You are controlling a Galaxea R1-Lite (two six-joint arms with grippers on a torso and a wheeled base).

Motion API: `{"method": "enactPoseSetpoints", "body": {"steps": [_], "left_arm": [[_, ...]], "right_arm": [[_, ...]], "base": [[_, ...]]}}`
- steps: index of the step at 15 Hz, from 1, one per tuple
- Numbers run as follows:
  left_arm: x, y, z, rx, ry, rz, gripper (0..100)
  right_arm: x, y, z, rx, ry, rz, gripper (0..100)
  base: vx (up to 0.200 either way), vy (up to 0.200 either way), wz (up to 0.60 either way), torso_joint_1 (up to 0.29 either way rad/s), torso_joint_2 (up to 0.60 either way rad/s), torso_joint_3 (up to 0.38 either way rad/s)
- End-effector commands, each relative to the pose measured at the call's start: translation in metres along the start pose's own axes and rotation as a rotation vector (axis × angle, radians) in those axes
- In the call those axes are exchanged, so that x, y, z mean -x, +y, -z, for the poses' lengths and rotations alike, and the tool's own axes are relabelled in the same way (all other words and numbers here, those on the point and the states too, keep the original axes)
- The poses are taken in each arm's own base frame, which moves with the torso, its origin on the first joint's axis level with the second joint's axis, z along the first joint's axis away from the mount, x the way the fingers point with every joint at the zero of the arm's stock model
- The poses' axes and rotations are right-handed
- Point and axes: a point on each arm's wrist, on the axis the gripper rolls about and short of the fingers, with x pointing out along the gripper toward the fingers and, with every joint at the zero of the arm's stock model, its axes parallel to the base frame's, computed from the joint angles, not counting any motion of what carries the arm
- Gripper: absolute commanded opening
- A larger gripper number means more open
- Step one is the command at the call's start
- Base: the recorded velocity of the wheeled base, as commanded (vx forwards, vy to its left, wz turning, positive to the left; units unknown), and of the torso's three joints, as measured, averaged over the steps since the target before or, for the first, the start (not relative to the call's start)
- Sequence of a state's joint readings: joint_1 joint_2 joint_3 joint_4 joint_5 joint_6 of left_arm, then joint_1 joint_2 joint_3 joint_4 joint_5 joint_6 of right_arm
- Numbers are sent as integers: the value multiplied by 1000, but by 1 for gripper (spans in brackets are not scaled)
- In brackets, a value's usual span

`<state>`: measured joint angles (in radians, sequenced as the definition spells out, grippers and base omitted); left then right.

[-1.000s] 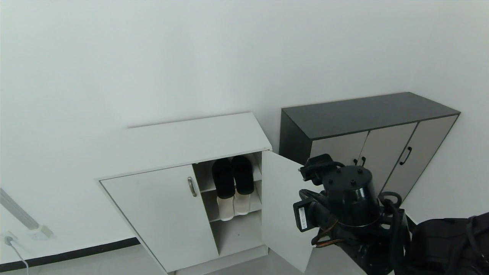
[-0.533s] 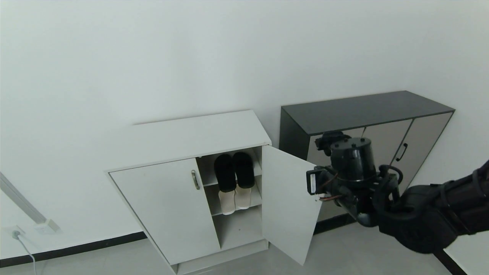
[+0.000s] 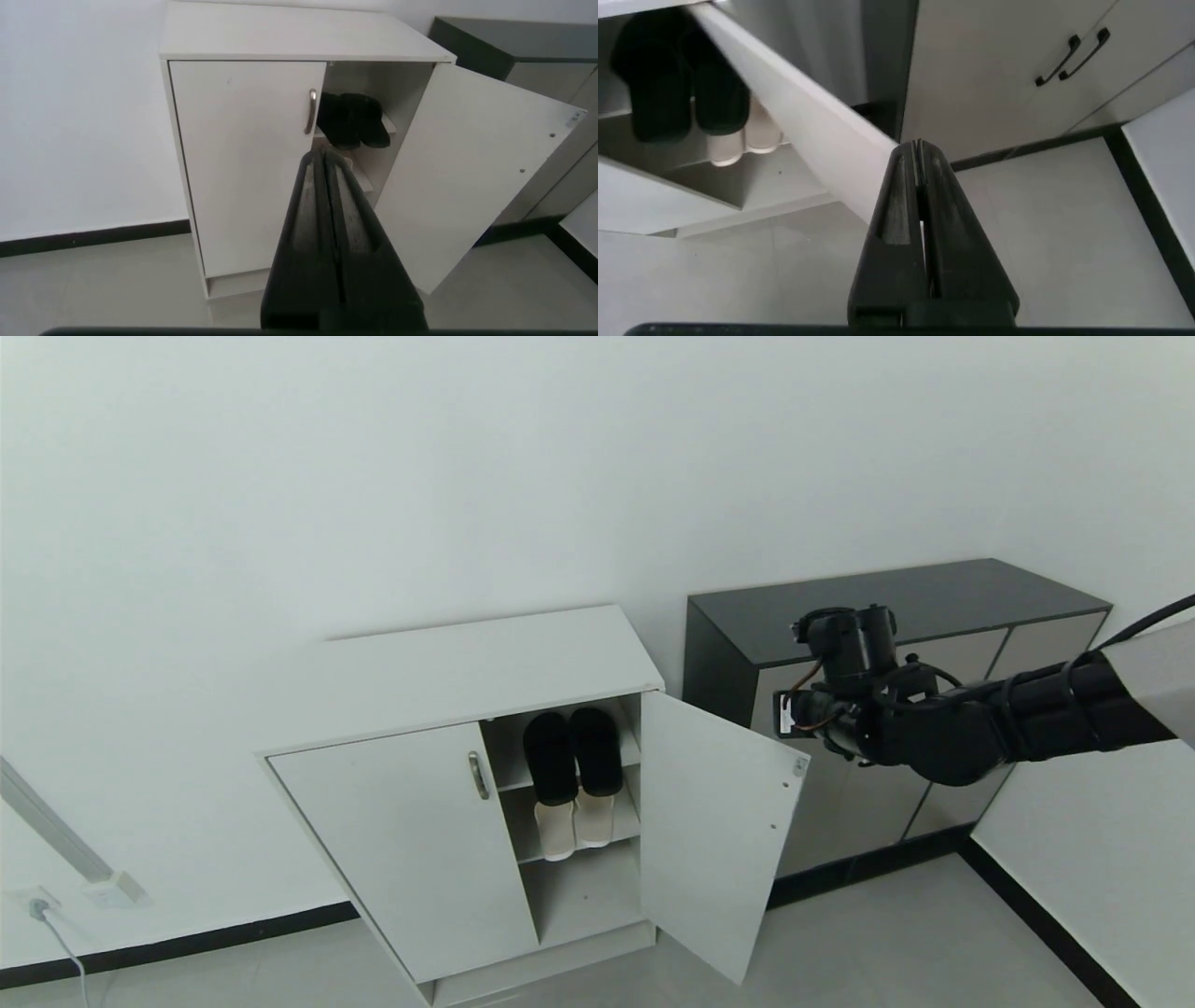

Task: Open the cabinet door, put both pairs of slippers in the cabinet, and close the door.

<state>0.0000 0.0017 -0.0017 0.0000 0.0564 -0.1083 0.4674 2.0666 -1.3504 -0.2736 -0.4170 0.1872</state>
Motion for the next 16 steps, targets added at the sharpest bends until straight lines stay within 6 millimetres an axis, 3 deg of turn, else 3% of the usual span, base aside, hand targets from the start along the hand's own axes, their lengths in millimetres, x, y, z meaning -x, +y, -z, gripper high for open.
{"method": "enactPoseSetpoints", "body": {"steps": [1,16], "left_arm": [[0,0,0,1,0,0,0],[0,0,0,2,-2,-2,0]], "right_arm": [[-22,-5,10,1,34,10,0],[-79,-13,41,-64,48,29,0]], "base": [[0,0,0,0,0,0],[0,0,0,0,0,0]]}}
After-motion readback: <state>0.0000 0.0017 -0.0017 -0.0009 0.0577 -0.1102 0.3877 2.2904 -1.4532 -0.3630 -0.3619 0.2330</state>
